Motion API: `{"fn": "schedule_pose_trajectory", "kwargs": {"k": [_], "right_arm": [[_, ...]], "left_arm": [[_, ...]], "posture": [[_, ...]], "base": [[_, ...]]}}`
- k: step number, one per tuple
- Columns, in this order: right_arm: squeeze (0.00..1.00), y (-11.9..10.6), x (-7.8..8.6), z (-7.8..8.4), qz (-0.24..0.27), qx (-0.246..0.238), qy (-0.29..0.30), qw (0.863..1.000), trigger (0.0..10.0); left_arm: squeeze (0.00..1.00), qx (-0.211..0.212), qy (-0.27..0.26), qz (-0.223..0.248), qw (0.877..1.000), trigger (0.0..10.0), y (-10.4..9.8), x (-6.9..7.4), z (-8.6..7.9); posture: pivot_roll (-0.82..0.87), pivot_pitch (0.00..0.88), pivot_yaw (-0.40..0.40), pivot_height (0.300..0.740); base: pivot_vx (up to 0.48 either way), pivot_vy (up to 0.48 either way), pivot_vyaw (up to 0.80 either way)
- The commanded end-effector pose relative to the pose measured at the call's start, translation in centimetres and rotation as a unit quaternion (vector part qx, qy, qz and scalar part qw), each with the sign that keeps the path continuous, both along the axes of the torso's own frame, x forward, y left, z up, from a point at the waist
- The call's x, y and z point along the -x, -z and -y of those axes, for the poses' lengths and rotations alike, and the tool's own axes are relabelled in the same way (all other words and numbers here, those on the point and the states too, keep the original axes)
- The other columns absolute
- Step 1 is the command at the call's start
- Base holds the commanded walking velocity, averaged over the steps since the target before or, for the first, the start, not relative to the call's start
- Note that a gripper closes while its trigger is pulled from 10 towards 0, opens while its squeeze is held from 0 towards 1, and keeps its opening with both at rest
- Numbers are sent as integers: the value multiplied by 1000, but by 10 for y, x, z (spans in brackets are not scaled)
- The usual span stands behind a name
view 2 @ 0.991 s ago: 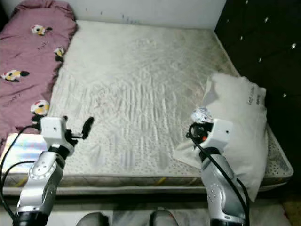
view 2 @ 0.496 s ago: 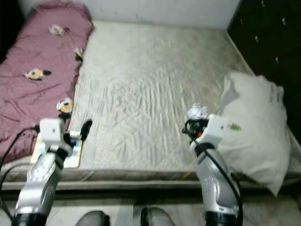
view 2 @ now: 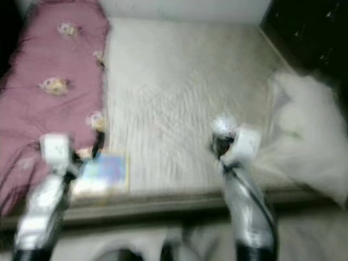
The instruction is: Clean up the room
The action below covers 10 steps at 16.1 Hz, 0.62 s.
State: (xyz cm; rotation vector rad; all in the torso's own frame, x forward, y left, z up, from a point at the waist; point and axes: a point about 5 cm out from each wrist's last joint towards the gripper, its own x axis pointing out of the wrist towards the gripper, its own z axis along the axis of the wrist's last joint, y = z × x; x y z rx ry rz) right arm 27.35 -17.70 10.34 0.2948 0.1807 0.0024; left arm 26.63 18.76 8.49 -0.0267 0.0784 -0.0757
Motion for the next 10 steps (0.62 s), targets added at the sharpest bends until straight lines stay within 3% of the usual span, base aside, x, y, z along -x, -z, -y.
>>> {"fn": "schedule_pose_trajectory", "kwargs": {"k": [1,10], "right_arm": [[0,-4,0,0,9,2,1,1000,10000],[0,-9,-2,-8,25,3,-24,999,10000]], "left_arm": [[0,-7,-3,4,1000,10000,-2,-1,-2],[0,-7,-10,-3,1000,10000,-1,-1,-3]], "posture": [[-15,99,-72,740],[-15,106,-74,740]], "base": [[0,480,0],[0,480,0]]}}
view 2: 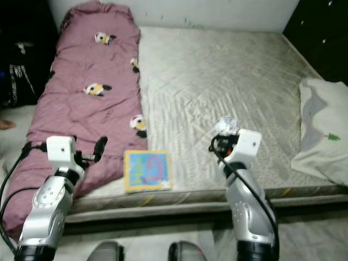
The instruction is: Clean up the room
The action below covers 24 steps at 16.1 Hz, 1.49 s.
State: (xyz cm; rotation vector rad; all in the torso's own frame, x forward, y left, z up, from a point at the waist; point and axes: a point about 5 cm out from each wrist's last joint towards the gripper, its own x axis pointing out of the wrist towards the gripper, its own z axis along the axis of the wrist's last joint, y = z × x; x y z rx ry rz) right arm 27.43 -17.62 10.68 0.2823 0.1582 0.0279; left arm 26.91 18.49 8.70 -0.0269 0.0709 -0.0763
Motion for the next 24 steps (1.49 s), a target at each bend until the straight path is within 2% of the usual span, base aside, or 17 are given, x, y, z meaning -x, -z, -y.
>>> {"fn": "schedule_pose_trajectory", "kwargs": {"k": [1,5,10,16,19,21,24], "right_arm": [[0,-6,-1,-10,17,-4,-23,1000,10000],[0,-10,-4,-18,27,3,-38,999,10000],[0,-21,-16,-21,44,5,-41,998,10000],[0,-18,-14,-29,42,7,-55,998,10000],[0,-15,-12,-32,39,9,-59,997,10000],[0,-16,-12,-34,46,11,-67,997,10000],[0,-18,-15,-35,52,20,-74,996,10000]], "left_arm": [[0,-8,-12,-8,1000,10000,1,2,-6],[0,-9,-12,-3,1000,10000,0,0,-5],[0,-17,-20,0,1000,10000,-4,-5,-8],[0,-15,-21,-7,1000,10000,1,-1,-8],[0,-17,-23,-6,1000,10000,1,0,-8],[0,-7,-42,-13,999,10000,2,0,-11],[0,3,-61,-20,998,10000,3,1,-23]], "posture": [[-15,106,-74,740],[-13,112,-72,740],[-12,154,-79,740],[-12,145,-83,740],[-6,137,-83,740],[-4,135,-82,740],[-2,133,-82,740]], "base": [[0,480,0],[0,480,783],[0,480,0],[0,464,0],[0,204,0],[0,0,0],[0,0,800]]}}
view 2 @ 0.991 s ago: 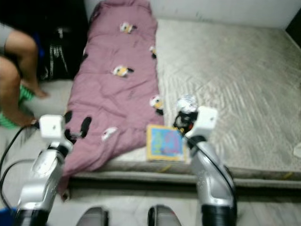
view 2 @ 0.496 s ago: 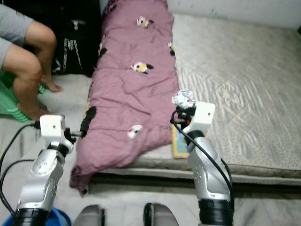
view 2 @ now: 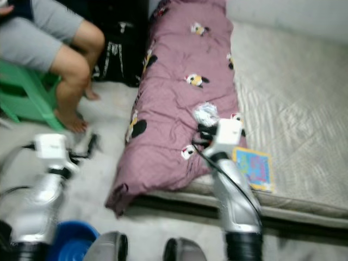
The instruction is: Clean up the room
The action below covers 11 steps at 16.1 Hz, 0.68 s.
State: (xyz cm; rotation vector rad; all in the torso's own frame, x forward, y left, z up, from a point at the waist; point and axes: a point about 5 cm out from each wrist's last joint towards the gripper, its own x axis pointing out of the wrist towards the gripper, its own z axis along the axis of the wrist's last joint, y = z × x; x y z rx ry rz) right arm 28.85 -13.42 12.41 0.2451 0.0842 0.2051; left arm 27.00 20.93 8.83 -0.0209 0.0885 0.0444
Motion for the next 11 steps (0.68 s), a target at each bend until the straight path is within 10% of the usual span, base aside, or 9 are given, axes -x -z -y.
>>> {"fn": "schedule_pose_trajectory", "kwargs": {"k": [1,11], "right_arm": [[0,-1,-1,8,3,8,12,1000,10000],[0,4,-1,8,-3,13,16,1000,10000]], "left_arm": [[0,2,0,-7,1000,10000,4,2,0],[0,0,10,-8,1000,10000,4,2,2]], "posture": [[-2,133,-82,740],[2,127,-83,740]], "base": [[0,0,800],[0,0,571]]}}
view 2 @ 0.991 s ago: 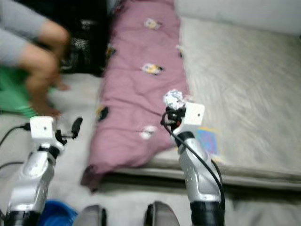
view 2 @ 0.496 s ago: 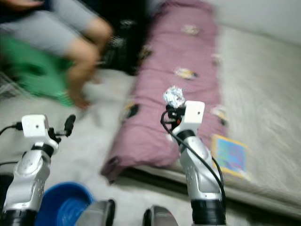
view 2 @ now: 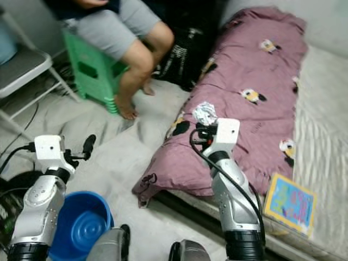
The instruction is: Clean up the room
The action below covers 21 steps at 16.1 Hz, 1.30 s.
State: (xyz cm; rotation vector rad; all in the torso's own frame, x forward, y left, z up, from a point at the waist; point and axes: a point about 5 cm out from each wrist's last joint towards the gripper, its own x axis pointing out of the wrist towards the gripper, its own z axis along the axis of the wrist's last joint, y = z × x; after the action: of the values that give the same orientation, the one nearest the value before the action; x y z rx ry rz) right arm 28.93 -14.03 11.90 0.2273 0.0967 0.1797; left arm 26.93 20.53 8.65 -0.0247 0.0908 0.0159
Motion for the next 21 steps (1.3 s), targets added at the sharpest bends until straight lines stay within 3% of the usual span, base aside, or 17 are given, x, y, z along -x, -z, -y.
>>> {"fn": "schedule_pose_trajectory", "kwargs": {"k": [1,8,10,18,21], "right_arm": [[0,0,0,2,2,3,4,1000,10000],[0,0,0,3,3,7,6,1000,10000],[0,0,0,3,3,8,7,1000,10000],[0,-1,-1,6,9,15,8,1000,10000],[0,0,-1,6,9,14,10,1000,10000]], "left_arm": [[0,-3,-4,-7,1000,10000,2,1,-2],[0,-8,-2,-11,1000,10000,4,3,-1],[0,17,-3,-18,1000,10000,4,5,-1],[0,4,4,-16,1000,10000,3,7,0],[0,4,-4,-27,1000,10000,8,17,-4]], "posture": [[4,129,-83,740],[1,130,-81,740],[-1,130,-77,740],[-3,129,-73,740],[-4,125,-66,740]], "base": [[0,0,488],[0,0,485],[0,0,481],[0,0,590],[0,0,800]]}}
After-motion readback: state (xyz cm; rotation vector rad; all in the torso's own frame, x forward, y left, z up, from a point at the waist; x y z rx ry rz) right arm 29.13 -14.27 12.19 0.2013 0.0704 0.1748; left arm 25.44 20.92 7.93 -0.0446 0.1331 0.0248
